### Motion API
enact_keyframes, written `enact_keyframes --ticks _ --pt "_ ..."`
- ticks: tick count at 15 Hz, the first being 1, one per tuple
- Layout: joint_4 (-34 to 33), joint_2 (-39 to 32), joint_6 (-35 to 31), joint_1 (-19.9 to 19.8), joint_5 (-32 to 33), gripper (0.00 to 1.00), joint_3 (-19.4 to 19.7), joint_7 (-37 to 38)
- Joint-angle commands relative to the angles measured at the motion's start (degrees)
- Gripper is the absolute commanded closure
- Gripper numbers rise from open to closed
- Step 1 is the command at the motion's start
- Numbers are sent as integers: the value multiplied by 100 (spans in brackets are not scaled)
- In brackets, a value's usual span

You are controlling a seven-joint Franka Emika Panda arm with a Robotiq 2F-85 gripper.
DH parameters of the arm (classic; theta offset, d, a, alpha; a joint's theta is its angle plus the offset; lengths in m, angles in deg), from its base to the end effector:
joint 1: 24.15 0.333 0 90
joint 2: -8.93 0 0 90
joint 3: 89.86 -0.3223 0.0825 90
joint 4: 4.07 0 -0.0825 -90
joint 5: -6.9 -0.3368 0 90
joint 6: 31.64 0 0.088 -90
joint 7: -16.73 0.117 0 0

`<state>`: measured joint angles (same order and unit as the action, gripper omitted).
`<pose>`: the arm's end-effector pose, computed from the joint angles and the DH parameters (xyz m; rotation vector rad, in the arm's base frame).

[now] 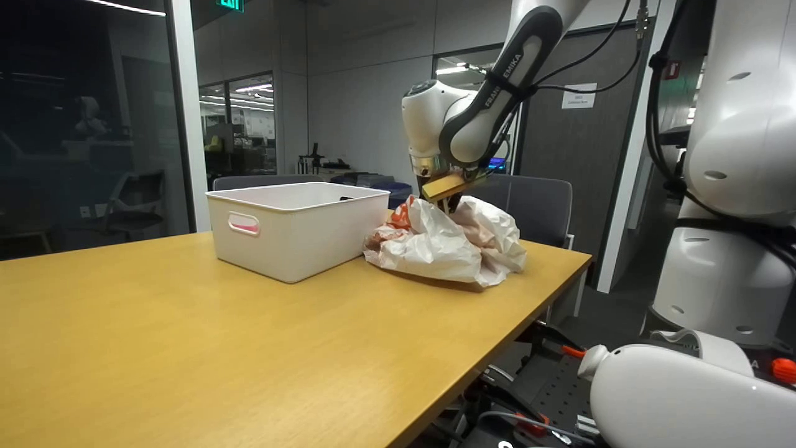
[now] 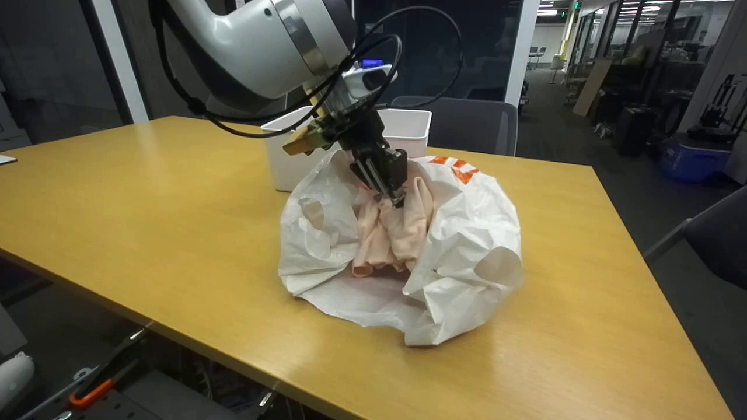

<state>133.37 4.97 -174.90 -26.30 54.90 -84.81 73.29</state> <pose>0.4671 -0.0586 0.3230 2.6102 -0.5759 0.3250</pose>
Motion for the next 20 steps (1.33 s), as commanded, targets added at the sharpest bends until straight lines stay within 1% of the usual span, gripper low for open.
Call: enact_keyframes --ticks 1,2,4,7,8,10,11,14,17,20 --pt "-67 -52 -32 -43 -888 51 -57 -491" --pt "-47 -10 0 -41 -1215 44 -62 -679" --pt "-46 131 301 -12 -1858 28 -78 -1160" --pt "-77 403 915 34 -2403 6 -87 -1667" --pt "-77 536 1146 42 -2548 1 -105 -1826" --pt "-95 795 1580 44 -2752 0 -153 -2081" --pt "-89 981 1844 51 -2915 0 -194 -2300" --pt "-87 1582 2613 38 -3212 0 -320 -2657" --pt "-106 2172 3431 -22 -3498 0 -415 -2812" --pt "-115 2718 4101 -58 -3750 0 -467 -2907"
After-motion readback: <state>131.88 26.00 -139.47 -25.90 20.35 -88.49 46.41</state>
